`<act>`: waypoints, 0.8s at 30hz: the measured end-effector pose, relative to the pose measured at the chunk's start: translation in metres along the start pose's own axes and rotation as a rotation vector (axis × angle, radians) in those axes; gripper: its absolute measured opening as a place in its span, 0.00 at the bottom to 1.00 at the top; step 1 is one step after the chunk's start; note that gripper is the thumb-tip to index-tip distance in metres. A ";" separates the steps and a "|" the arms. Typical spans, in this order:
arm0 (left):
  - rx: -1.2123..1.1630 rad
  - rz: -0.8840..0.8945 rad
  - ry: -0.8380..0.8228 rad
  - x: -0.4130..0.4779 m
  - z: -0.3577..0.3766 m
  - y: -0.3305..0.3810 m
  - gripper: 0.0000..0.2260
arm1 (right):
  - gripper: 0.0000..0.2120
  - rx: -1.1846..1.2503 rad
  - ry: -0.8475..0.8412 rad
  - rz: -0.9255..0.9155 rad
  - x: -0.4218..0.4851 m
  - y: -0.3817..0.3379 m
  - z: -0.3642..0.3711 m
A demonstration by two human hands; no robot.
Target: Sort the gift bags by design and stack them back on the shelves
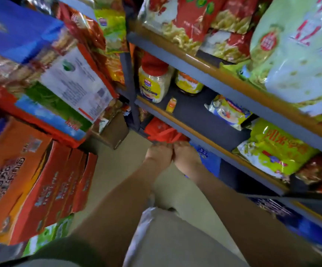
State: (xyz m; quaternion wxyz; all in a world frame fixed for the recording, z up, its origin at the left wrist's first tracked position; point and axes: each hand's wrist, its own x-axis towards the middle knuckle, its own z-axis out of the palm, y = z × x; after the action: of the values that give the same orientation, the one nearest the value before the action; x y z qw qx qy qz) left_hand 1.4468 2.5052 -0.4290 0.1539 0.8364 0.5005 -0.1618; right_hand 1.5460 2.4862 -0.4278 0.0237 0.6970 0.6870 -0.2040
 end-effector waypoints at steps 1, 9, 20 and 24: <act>0.000 0.031 0.000 0.004 0.004 0.004 0.17 | 0.08 0.063 -0.016 0.051 0.002 0.011 0.009; 0.049 0.233 -0.081 0.054 0.096 0.016 0.19 | 0.21 -0.022 -0.140 0.314 -0.006 0.078 0.111; 0.181 0.400 -0.083 0.141 0.226 0.023 0.17 | 0.20 0.073 -0.070 0.549 0.014 0.177 0.266; 0.190 0.430 -0.052 0.195 0.285 0.044 0.19 | 0.22 0.089 0.002 0.569 0.036 0.221 0.327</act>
State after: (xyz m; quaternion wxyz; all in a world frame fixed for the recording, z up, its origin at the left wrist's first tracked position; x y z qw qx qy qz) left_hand 1.5397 2.5192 -0.7645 0.1184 0.9301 0.2893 -0.1929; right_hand 1.6768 2.4059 -0.7933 0.0487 0.8623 0.4542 -0.2187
